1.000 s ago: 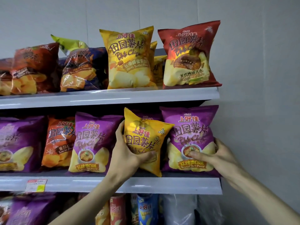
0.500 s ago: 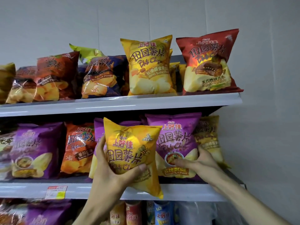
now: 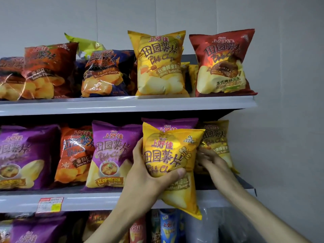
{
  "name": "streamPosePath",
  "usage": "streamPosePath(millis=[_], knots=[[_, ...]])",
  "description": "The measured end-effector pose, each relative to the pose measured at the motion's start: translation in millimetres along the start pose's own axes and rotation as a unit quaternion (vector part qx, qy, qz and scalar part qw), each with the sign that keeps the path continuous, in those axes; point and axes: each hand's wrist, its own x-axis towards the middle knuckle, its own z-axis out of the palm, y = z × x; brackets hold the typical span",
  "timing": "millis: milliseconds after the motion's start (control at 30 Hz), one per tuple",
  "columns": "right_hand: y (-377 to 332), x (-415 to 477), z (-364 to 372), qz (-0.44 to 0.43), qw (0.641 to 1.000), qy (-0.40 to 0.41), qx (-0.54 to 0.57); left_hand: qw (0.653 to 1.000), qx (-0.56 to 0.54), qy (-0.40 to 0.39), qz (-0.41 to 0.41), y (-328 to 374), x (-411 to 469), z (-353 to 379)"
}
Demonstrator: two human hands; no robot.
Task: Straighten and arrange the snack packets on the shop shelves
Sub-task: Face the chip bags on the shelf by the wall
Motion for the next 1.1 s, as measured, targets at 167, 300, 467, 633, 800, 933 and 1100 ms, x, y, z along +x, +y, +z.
streamPosePath(millis=[167,300,467,633,800,933,1100], knots=[[-23,-62,-31,-0.086,0.993,-0.07,0.05,0.999,0.04,-0.031,-0.013,23,9,45],[-18,-75,-55,-0.101,0.986,-0.04,-0.127,0.997,0.053,-0.057,-0.01,31,16,85],[-2,-32,-102,-0.067,0.981,0.018,-0.181,0.995,0.05,-0.081,0.002,35,34,124],[7,16,-132,-0.037,0.992,0.033,-0.119,0.988,0.108,-0.106,-0.003,38,50,140],[33,12,-131,0.001,0.992,0.041,-0.121,0.978,0.175,-0.11,-0.013,18,49,157],[42,5,-131,0.018,0.99,0.02,-0.138,0.968,0.226,-0.111,-0.02,6,40,160],[38,2,-139,0.045,0.984,-0.029,-0.172,0.954,0.261,-0.142,-0.03,12,37,157]])
